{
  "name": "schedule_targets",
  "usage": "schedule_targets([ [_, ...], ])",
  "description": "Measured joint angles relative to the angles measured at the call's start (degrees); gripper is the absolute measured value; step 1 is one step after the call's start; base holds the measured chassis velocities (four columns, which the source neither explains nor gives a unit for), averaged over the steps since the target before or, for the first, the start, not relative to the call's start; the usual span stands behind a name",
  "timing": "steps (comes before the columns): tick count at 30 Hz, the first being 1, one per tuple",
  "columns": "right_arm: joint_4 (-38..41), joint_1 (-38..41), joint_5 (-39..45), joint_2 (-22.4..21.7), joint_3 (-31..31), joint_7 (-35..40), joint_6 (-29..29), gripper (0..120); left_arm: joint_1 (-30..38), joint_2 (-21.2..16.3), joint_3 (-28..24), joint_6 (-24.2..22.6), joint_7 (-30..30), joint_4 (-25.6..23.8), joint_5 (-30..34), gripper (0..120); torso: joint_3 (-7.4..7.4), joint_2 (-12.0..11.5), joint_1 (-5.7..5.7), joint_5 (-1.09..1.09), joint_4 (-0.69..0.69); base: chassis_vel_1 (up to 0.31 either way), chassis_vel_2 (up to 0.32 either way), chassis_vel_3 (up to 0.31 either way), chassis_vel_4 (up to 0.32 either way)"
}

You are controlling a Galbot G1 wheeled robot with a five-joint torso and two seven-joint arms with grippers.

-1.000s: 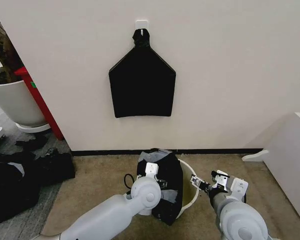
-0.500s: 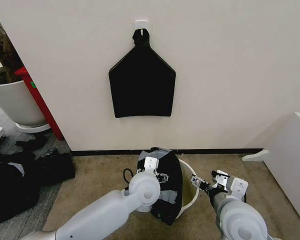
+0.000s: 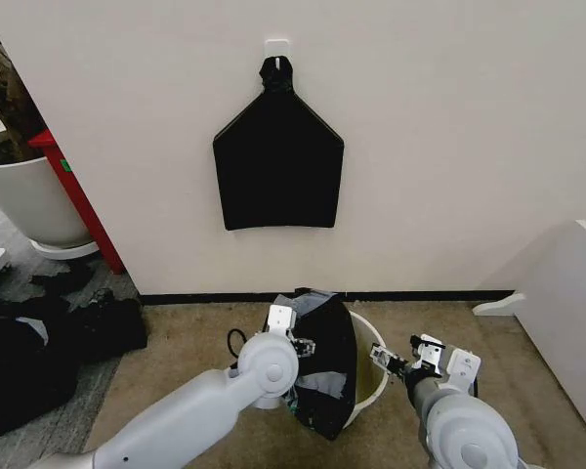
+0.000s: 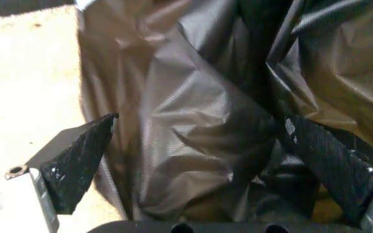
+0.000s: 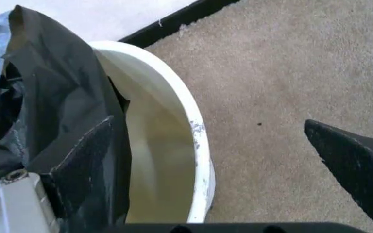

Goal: Place the garbage bag over the trash bin.

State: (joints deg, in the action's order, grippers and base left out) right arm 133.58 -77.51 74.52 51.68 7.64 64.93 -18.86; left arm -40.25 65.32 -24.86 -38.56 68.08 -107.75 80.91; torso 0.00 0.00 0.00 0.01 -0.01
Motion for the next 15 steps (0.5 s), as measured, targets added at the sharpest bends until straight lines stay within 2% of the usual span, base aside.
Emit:
schedule_targets([
  [12, -0.2, -0.4, -0.4, 0.3, 0.4, 0.2, 0.0, 100, -0.2, 0.1, -0.2, 0.1, 0.2, 1.6, 0.5, 100, 0.0, 0.0, 0.0, 0.0, 0.01, 0.0, 0.0, 0.0, 0.0],
  [15, -0.1, -0.3, -0.4, 0.1, 0.4, 0.3, 0.0, 100, -0.2, 0.4, -0.3, 0.1, 0.0, 2.0, 0.5, 96, 0.0, 0.0, 0.0, 0.0, 0.01, 0.0, 0.0, 0.0, 0.0],
])
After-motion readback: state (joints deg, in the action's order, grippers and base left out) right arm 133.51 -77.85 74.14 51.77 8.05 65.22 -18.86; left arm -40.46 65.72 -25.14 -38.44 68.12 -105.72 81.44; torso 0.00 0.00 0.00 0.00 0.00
